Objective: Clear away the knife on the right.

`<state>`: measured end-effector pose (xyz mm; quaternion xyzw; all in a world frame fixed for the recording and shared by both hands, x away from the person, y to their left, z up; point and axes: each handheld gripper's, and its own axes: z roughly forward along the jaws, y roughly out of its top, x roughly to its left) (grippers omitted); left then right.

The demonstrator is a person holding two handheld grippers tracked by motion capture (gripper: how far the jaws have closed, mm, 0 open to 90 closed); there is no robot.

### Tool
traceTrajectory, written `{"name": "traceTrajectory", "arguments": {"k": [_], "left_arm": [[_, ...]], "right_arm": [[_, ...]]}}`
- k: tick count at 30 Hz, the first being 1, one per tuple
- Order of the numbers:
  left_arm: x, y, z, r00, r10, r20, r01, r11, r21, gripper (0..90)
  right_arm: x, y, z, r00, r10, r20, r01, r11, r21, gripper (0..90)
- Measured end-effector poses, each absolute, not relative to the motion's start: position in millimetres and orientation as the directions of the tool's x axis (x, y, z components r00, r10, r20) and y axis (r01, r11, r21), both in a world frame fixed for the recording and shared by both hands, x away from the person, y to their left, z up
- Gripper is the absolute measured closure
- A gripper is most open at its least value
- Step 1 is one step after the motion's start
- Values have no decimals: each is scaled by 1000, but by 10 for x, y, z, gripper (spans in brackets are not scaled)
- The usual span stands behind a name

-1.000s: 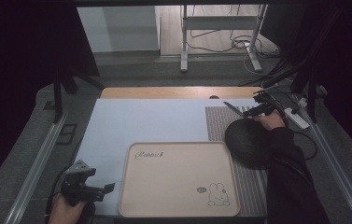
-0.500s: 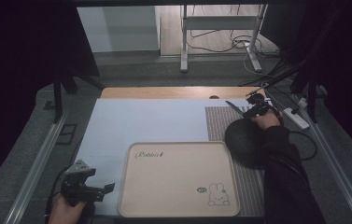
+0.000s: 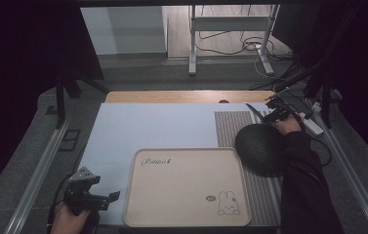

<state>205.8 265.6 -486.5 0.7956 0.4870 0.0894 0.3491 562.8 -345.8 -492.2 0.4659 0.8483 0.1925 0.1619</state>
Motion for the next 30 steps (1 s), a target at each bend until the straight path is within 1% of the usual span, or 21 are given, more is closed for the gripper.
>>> {"name": "traceTrajectory", "arguments": {"k": [7, 13, 15, 19, 25, 30], "left_arm": [[2062, 2654, -4865, 508, 838, -198, 714, -281, 642, 23], [2065, 2655, -4866, 506, 839, -201, 715, -279, 641, 23], [2065, 2655, -4866, 507, 839, -199, 715, -280, 641, 23], [2064, 2655, -4866, 506, 839, -198, 715, -280, 640, 23], [2065, 2654, -4866, 508, 838, -199, 715, -281, 640, 23], [2069, 2653, -4865, 510, 837, -198, 714, -284, 640, 23]], "right_arm": [[5595, -3651, -4867, -484, 870, -98, 740, 466, 485, 773], [5545, -3721, -4770, -475, 876, -89, 736, 450, 505, 773], [5522, -3717, -4719, -476, 875, -91, 731, 451, 512, 773], [5456, -3694, -4657, -473, 879, -62, 728, 429, 534, 773], [5316, -3589, -4668, -486, 874, -24, 725, 419, 547, 772], [5209, -3494, -4686, -504, 863, -12, 716, 426, 553, 773]]}}
